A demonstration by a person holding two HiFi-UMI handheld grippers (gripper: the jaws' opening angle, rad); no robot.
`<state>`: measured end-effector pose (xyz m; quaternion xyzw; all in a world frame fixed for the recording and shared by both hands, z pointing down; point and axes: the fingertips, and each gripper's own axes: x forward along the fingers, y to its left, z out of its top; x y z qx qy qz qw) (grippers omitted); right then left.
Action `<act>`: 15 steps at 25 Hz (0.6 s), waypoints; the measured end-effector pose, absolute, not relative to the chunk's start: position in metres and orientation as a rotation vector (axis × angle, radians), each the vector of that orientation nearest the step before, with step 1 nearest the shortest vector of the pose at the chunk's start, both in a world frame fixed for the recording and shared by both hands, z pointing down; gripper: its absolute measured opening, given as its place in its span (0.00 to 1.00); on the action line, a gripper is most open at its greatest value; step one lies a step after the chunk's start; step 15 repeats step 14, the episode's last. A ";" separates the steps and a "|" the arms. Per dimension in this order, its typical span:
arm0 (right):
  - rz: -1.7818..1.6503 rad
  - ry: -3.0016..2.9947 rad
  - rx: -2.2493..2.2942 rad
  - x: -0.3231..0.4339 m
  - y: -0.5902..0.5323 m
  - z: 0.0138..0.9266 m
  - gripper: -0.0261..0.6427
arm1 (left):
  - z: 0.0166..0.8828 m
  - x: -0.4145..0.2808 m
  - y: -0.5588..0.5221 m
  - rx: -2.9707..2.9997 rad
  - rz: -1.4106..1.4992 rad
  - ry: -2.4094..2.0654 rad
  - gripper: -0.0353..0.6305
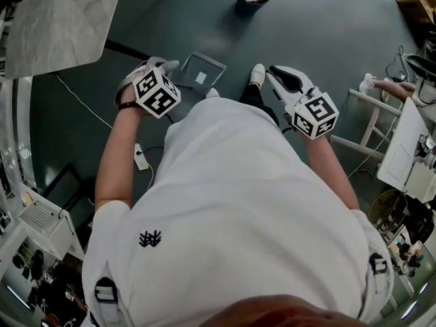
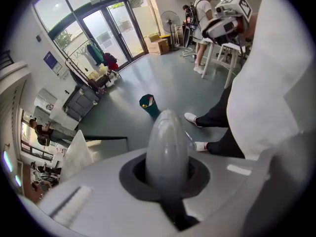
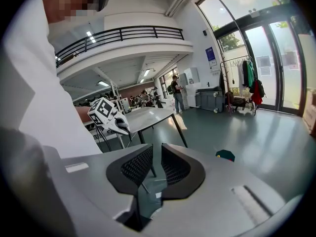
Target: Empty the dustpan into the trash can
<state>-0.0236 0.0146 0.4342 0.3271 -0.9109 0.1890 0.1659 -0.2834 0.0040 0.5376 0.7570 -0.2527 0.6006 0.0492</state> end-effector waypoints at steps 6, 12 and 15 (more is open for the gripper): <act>0.517 -2.596 0.934 -0.029 0.018 0.429 0.12 | 0.538 -0.283 0.013 2.316 1.814 -0.755 0.14; 0.503 -2.596 0.921 -0.034 0.017 0.428 0.11 | 0.539 -0.287 0.016 2.317 1.809 -0.764 0.14; 0.499 -2.598 0.917 -0.036 0.015 0.427 0.11 | 0.540 -0.289 0.016 2.313 1.810 -0.769 0.14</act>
